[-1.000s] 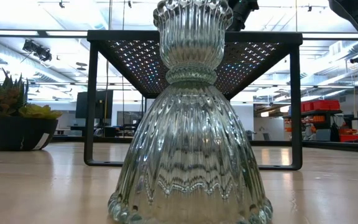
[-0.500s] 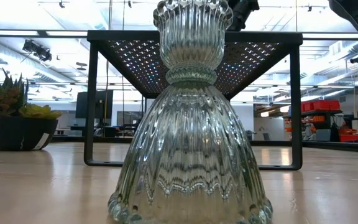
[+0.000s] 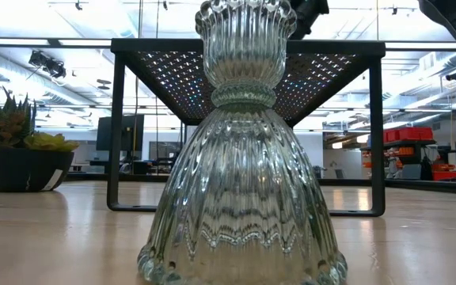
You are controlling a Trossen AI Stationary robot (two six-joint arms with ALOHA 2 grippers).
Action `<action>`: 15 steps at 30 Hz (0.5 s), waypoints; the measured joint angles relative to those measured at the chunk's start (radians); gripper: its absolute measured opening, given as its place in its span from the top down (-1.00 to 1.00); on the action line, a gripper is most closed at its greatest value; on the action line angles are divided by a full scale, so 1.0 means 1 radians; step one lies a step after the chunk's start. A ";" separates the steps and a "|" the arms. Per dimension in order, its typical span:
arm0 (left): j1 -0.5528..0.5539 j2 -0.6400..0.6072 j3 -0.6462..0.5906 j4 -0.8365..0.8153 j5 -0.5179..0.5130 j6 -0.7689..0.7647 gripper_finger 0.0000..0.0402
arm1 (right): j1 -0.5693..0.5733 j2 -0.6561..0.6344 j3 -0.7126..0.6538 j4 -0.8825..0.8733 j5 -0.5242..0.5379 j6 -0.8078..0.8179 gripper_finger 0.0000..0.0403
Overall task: Pick & Place candle stick holders
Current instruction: Put the pink glass candle holder on the shelf aligned with the pink glass candle holder
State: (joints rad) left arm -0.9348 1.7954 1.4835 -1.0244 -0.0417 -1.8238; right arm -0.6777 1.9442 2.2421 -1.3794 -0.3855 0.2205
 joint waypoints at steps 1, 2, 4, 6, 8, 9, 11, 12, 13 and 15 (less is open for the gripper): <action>-0.001 0.000 -0.019 0.027 0.003 0.002 -0.99 | 0.001 0.000 0.000 0.007 0.000 0.010 -0.90; -0.002 0.000 -0.033 0.041 0.015 0.003 -0.99 | 0.003 0.000 0.000 0.017 0.000 0.012 -0.90; -0.003 -0.004 -0.049 0.045 0.050 -0.002 -0.99 | 0.005 0.000 0.000 0.041 0.000 0.008 -0.90; -0.003 -0.004 -0.050 0.021 0.060 -0.002 -0.99 | 0.006 0.000 0.000 0.050 0.000 0.008 -0.90; 0.005 -0.004 -0.051 -0.001 0.056 0.012 -0.99 | 0.009 0.000 0.000 0.053 0.000 0.007 -0.90; 0.011 -0.004 -0.051 -0.010 0.059 0.017 -0.99 | 0.011 0.000 0.000 0.053 0.000 0.005 -0.90; 0.024 -0.004 -0.052 -0.013 0.066 0.018 -0.99 | 0.015 0.000 0.000 0.064 0.000 -0.010 -0.90; 0.029 -0.004 -0.052 -0.006 0.064 0.021 -0.99 | 0.015 0.000 0.000 0.070 0.001 -0.021 -0.90; 0.035 -0.004 -0.052 0.008 0.064 0.027 -0.99 | 0.016 0.000 0.000 0.075 0.002 -0.031 -0.90; 0.046 -0.005 -0.051 0.031 0.058 0.042 -0.99 | 0.016 0.000 0.000 0.081 0.003 -0.042 -0.90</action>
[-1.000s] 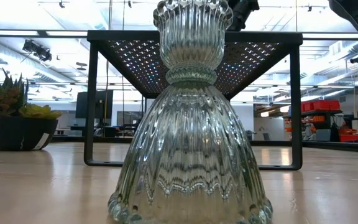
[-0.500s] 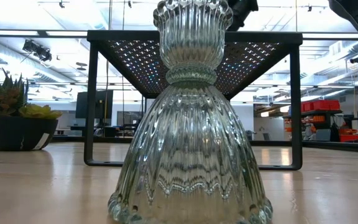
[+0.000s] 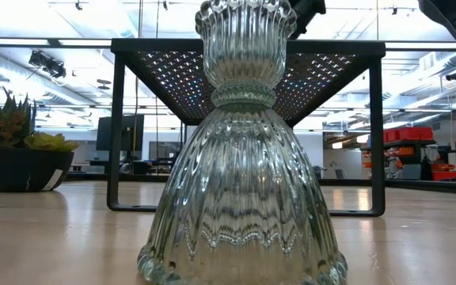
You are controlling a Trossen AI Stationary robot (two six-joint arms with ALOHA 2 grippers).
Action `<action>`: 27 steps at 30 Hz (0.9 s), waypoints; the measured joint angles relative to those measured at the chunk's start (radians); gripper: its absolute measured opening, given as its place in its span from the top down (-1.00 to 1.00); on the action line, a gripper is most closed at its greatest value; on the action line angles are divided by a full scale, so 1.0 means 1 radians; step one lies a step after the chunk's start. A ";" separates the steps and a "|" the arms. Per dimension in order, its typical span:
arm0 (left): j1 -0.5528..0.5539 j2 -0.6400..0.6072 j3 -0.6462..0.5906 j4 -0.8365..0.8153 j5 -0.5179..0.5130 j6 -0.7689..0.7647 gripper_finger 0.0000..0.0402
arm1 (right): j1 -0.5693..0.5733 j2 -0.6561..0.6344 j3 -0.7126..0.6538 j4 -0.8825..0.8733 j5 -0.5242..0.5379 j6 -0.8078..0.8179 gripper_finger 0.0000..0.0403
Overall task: Pick & Place candle stick holders
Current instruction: Put the pink glass candle holder on the shelf aligned with the pink glass candle holder
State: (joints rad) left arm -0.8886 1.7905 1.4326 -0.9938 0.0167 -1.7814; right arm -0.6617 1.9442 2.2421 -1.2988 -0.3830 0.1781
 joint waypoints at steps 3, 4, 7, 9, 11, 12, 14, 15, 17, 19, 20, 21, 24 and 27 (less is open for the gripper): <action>0.017 0.000 0.014 -0.004 -0.016 0.029 -0.99 | 0.000 0.000 0.000 0.007 0.000 -0.003 -0.90; 0.022 0.001 0.022 -0.005 -0.023 0.039 -0.99 | 0.000 0.000 0.000 0.007 0.000 -0.004 -0.90; 0.035 0.001 0.052 -0.045 -0.056 0.047 -0.99 | 0.000 0.000 0.000 0.009 0.001 -0.015 -0.90; 0.041 0.001 0.069 -0.074 -0.069 0.044 -0.99 | 0.000 0.000 0.000 0.009 0.001 -0.021 -0.90; 0.045 0.001 0.073 -0.092 -0.055 0.040 -0.99 | 0.000 0.000 0.000 0.008 0.001 -0.026 -0.90; 0.045 0.001 0.073 -0.101 -0.042 0.039 -0.99 | 0.000 0.000 0.000 0.008 0.001 -0.026 -0.90; 0.042 0.001 0.069 -0.116 -0.029 0.039 -0.99 | 0.000 0.000 0.000 0.008 0.001 -0.025 -0.90; 0.043 0.001 0.066 -0.116 -0.024 0.039 -0.99 | 0.000 0.000 0.000 0.008 0.001 -0.026 -0.90; 0.042 0.002 0.065 -0.139 -0.024 0.039 -0.99 | 0.001 0.000 0.000 0.007 0.001 -0.022 -0.90; 0.043 0.002 0.065 -0.161 -0.020 0.039 -0.99 | 0.004 0.000 0.000 0.006 0.001 -0.011 -0.90; 0.043 0.002 0.065 -0.173 -0.021 0.039 -0.99 | 0.005 0.000 0.000 0.006 0.001 -0.010 -0.90; 0.042 0.002 0.065 -0.185 -0.027 0.039 -0.99 | 0.008 0.000 0.000 0.005 0.001 -0.010 -0.90; 0.042 0.002 0.065 -0.189 -0.054 0.043 -0.99 | 0.015 0.000 0.000 0.003 0.001 -0.010 -0.90; 0.042 0.002 0.065 -0.187 -0.050 0.062 -0.99 | 0.021 0.000 0.000 0.003 0.001 -0.009 -0.90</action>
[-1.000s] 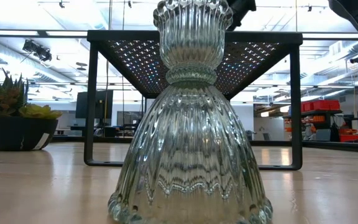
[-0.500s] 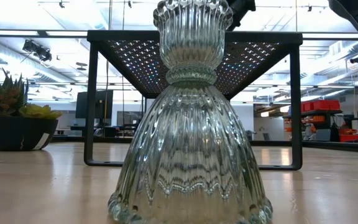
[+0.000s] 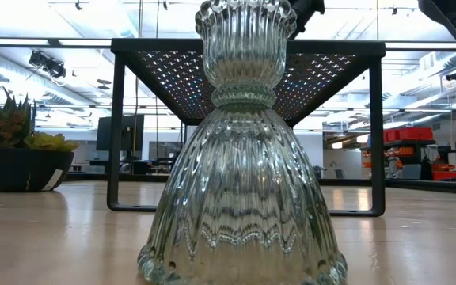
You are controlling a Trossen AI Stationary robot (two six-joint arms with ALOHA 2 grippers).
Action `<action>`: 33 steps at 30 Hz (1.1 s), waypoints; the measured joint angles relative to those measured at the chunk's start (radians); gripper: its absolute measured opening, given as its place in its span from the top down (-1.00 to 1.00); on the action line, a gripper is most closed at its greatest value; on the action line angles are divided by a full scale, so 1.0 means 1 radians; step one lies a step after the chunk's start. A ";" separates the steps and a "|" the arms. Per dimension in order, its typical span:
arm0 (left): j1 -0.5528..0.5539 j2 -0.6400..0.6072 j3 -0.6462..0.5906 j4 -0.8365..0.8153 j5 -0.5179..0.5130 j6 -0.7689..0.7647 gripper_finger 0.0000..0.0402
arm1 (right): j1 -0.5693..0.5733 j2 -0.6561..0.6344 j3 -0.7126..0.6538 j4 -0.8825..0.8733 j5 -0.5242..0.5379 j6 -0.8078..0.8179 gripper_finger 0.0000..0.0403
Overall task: Pick & Place candle stick holders
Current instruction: Put the pink glass candle holder on the shelf aligned with the pink glass candle holder
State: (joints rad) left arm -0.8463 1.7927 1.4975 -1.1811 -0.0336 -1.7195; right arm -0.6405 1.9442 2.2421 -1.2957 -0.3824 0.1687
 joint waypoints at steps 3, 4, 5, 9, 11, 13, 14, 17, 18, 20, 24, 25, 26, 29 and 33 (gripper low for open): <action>0.000 0.000 0.000 0.000 0.002 0.001 -0.99 | 0.001 0.000 0.000 0.001 0.000 0.001 -0.90; 0.000 0.000 0.000 0.001 0.007 0.002 -0.99 | 0.001 0.000 0.000 0.000 0.000 0.004 -0.90; -0.001 0.000 0.000 0.002 0.007 0.002 -0.99 | 0.001 0.000 0.000 0.000 0.000 0.004 -0.90; -0.016 0.014 0.000 0.003 0.008 -0.036 -0.99 | 0.001 0.000 0.000 -0.001 0.000 0.004 -0.90; -0.025 0.032 0.000 0.007 0.010 -0.049 -0.99 | 0.001 0.000 0.000 -0.002 0.000 0.004 -0.90; -0.029 0.054 0.000 0.030 0.028 -0.048 -0.99 | 0.001 0.000 0.000 -0.001 0.000 0.003 -0.90; -0.029 0.062 0.000 0.041 0.047 -0.042 -0.99 | 0.001 0.000 0.000 -0.001 0.000 0.003 -0.90; -0.024 0.069 -0.001 0.048 0.064 -0.013 -0.99 | 0.001 0.000 0.000 0.003 0.000 0.003 -0.90; -0.023 0.069 -0.001 0.047 0.050 -0.016 -0.99 | 0.001 0.000 0.000 0.005 0.000 0.003 -0.90; -0.023 0.069 -0.001 0.048 0.029 -0.015 -0.99 | 0.001 0.000 0.000 0.012 0.000 0.005 -0.90; -0.024 0.076 -0.001 0.048 0.012 -0.017 -0.99 | 0.001 0.000 0.000 0.016 0.000 0.006 -0.90; -0.027 0.077 0.000 0.048 0.009 -0.021 -0.99 | 0.001 0.000 0.000 0.016 0.000 0.006 -0.90; -0.027 0.081 0.000 0.048 0.009 -0.023 -0.99 | 0.001 0.000 0.000 0.016 0.000 0.006 -0.90; -0.036 0.100 0.000 0.042 0.004 -0.025 -0.99 | 0.001 0.000 0.000 0.016 0.000 0.006 -0.90; -0.048 0.126 0.000 0.046 0.002 -0.067 -0.99 | 0.002 0.000 0.000 0.016 0.000 0.006 -0.90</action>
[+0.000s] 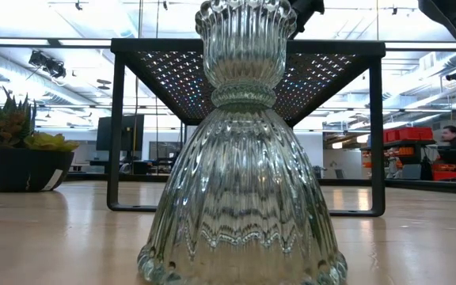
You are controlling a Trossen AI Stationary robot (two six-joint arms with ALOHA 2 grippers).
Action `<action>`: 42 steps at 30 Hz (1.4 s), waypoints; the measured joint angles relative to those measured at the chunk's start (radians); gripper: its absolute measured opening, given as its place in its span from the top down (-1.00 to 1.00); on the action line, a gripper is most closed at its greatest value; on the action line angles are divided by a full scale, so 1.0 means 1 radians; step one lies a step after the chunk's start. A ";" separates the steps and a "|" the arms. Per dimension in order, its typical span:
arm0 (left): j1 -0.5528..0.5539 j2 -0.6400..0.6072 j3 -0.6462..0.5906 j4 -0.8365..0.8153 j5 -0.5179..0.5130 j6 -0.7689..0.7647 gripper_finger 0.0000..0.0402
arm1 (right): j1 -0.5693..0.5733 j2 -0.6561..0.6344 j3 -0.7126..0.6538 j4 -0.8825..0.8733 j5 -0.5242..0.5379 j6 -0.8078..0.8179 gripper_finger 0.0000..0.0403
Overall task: Pick & Place candle stick holders
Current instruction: Put the pink glass candle holder on the shelf aligned with the pink glass candle holder
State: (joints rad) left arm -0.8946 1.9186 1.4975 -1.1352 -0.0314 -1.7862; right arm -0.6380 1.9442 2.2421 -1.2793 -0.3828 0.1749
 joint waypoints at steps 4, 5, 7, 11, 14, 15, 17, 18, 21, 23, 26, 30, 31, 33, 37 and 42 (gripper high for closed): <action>-0.032 0.002 0.000 0.002 -0.091 -0.104 -0.99 | 0.001 0.000 0.000 0.000 0.000 0.000 -0.90; -0.046 0.002 0.000 0.001 -0.126 -0.130 -0.99 | 0.001 0.000 0.000 0.000 0.000 0.000 -0.90; -0.083 0.002 0.000 0.002 -0.197 -0.185 -0.99 | 0.001 0.000 0.000 0.000 0.000 0.000 -0.90; -0.162 0.017 0.000 0.005 -0.273 -0.269 -0.99 | 0.001 0.000 0.000 0.000 0.000 0.000 -0.90; -0.227 0.038 0.000 0.007 -0.340 -0.299 -0.99 | 0.001 0.000 0.000 0.000 0.000 0.005 -0.90; -0.246 0.046 0.000 0.009 -0.373 -0.306 -0.99 | 0.001 0.000 0.000 0.000 0.000 0.005 -0.90; -0.275 0.061 0.000 0.010 -0.432 -0.329 -0.99 | 0.001 0.000 0.000 0.001 0.000 0.006 -0.90; -0.284 0.064 0.000 0.010 -0.450 -0.330 -0.99 | 0.001 0.000 0.000 0.002 0.000 0.007 -0.90; -0.300 0.079 0.001 0.008 -0.501 -0.331 -0.99 | 0.001 0.000 0.000 0.002 0.000 0.026 -0.90; -0.304 0.106 0.000 0.001 -0.518 -0.345 -0.99 | 0.002 0.000 0.000 0.005 0.000 0.041 -0.90; -0.299 0.137 0.000 0.004 -0.521 -0.358 -0.99 | 0.007 0.000 0.000 0.007 0.000 0.053 -0.90; -0.291 0.192 0.000 0.042 -0.518 -0.357 -0.99 | 0.016 0.000 0.000 0.008 0.000 0.075 -0.90; -0.289 0.196 -0.002 0.052 -0.513 -0.358 -0.99 | 0.018 0.000 0.000 0.008 0.000 0.079 -0.90; -0.283 0.196 -0.001 0.087 -0.508 -0.354 -0.99 | 0.023 0.000 0.000 0.008 0.000 0.079 -0.90; -0.272 0.196 0.000 0.145 -0.509 -0.298 -0.99 | 0.027 0.000 0.000 0.014 0.000 0.080 -0.90; -0.260 0.196 0.000 0.167 -0.560 -0.297 -0.99 | 0.027 0.000 0.000 0.025 0.000 0.105 -0.90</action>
State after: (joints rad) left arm -1.1549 2.1143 1.4974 -0.9681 -0.5915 -2.0828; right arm -0.6109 1.9442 2.2421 -1.2545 -0.3828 0.2799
